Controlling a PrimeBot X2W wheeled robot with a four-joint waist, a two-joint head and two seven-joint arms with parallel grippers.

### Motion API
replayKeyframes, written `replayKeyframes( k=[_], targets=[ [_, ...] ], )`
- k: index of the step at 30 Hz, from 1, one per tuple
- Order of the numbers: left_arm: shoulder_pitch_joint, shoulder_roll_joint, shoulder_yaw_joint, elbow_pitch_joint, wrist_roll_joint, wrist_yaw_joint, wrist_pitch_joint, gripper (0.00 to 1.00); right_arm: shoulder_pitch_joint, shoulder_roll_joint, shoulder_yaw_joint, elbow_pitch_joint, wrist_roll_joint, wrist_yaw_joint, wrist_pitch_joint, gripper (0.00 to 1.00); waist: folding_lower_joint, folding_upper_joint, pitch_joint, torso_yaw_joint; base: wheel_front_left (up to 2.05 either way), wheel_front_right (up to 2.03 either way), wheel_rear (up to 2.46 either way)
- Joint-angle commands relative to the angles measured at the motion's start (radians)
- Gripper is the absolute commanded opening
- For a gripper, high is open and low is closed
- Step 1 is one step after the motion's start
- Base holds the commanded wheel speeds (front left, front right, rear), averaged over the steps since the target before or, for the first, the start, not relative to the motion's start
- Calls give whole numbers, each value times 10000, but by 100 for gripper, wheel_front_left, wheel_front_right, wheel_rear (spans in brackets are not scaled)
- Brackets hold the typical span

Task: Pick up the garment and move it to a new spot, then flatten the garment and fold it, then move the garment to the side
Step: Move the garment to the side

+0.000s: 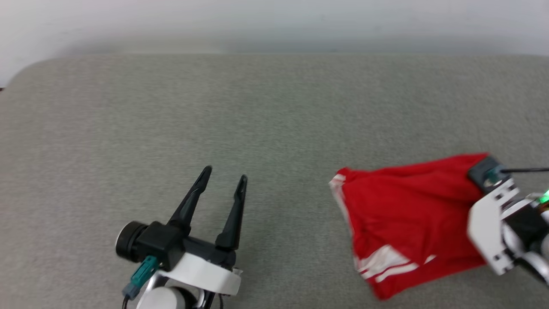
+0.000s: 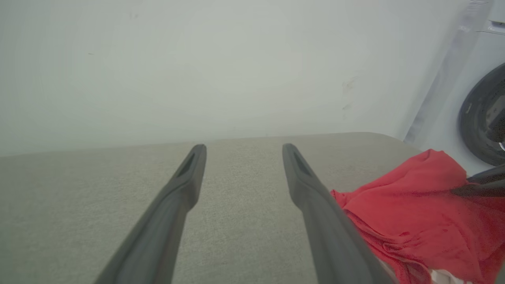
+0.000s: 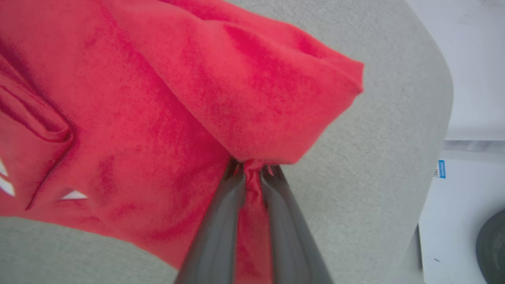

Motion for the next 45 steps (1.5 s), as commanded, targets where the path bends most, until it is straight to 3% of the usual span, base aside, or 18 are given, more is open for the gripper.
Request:
replayKeyframes(
  k=[1,8,14,15,22,23,35,36,45],
  targets=[
    [-206,33,-74,-51,51,6,-20,100,-235,-249,80,-21,-67,-17,-117,0,-1,0,421,-485,0,0,0],
    [-1215,266,-1169,-161,268,6,-20,100,-1971,-2756,1413,443,185,-20,-1722,0,-1,0,1598,-1615,0,0,0],
    [-2007,567,-1707,-290,433,6,-20,100,-3271,-3607,1865,1665,60,-20,-3122,0,-1,0,2637,-2478,0,0,0],
    [-2335,810,-1955,-404,518,6,-20,100,-3827,-3719,1724,2622,-202,-20,-3740,0,-1,0,3058,-2770,0,0,0],
    [-2894,1162,-2035,-860,692,6,-20,100,-4746,-3310,690,5065,-774,-20,-5101,0,-1,0,3914,-3042,0,0,0],
    [-3134,1294,-2176,-1088,767,6,-20,100,-5038,-3044,103,6292,-1136,-20,-5586,0,-1,0,4248,-2951,0,0,0],
    [-3332,1331,-2216,-1458,840,6,-20,100,-5731,-2035,-1620,8149,-2563,-19,-6754,0,-1,0,4762,-2417,0,0,0],
    [-3313,1301,-2180,-1456,817,6,-20,100,-5764,-1975,-1748,8225,-2681,-19,-6739,100,-1,0,4742,-2376,0,0,0],
    [-2964,866,-1917,-1162,603,6,-20,100,-5743,-1636,-2334,7981,-3630,-21,-6596,100,-1,0,3763,-2015,0,0,0]
  ],
)
